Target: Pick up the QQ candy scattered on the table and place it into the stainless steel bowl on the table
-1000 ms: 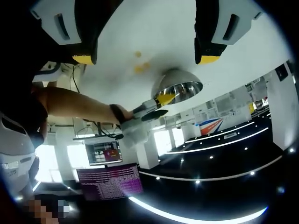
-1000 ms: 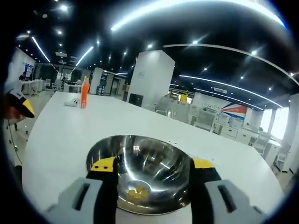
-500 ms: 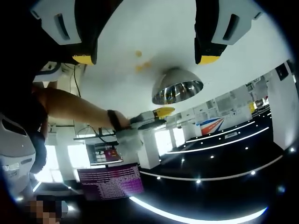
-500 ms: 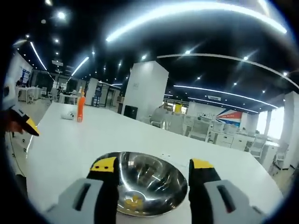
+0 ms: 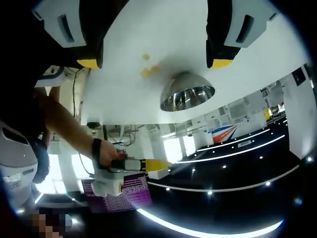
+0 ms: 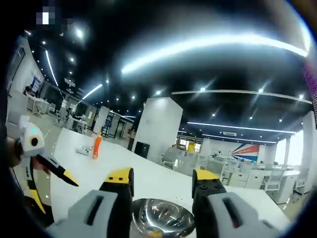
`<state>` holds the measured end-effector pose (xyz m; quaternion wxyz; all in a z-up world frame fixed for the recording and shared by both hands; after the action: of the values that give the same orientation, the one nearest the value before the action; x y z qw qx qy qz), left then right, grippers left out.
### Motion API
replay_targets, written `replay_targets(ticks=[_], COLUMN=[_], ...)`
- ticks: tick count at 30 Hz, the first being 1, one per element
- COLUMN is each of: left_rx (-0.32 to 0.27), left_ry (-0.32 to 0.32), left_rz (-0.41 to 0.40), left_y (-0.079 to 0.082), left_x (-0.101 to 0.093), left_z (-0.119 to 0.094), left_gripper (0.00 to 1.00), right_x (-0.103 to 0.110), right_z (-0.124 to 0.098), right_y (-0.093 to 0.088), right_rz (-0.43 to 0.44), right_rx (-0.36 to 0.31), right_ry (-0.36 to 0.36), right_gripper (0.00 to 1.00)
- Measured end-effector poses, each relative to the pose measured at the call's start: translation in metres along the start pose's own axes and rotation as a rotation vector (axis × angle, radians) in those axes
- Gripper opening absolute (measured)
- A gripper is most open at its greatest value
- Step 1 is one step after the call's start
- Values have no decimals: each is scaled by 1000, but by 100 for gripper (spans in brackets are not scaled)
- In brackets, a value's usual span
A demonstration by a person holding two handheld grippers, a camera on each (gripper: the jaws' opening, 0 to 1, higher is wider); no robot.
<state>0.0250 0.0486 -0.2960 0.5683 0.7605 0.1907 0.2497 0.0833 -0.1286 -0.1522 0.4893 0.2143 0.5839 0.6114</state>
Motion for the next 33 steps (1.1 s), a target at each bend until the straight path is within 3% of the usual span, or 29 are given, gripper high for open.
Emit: replay_targets(ticks=[6,13,23,33], left_rx=[0,-3,3,12], left_ry=[-2,-2,1,9], left_rz=[-1,-3,-4,-1], left_y=[-1,-1,-2,-5], left_x=[-2,-5,-5,-3], left_z=[1,3,6,6], left_gripper=[86,86,86,85], right_x=[28,55,73,74], right_z=[-22,-33,-35,-37], right_y=[-7,-55,-103,-156], right_rz=[6,-9,49,93], right_rx=[12,125,231,334], right_ry=[38,53,71,66], right_gripper=[41,40,40,40])
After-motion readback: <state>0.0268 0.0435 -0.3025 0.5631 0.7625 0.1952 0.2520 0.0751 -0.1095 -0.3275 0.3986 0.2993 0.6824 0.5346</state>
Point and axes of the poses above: the point that each gripper's makers call its tool centre point, and the gripper's own axes: z roughly forward along the fingers, x roughly to its left, y roughly out of its top, the point moved 3 cm from there along -z, roughly backward along the fingers, and after that the axes turned 2 degrees about -z, right-handed, at the moved point
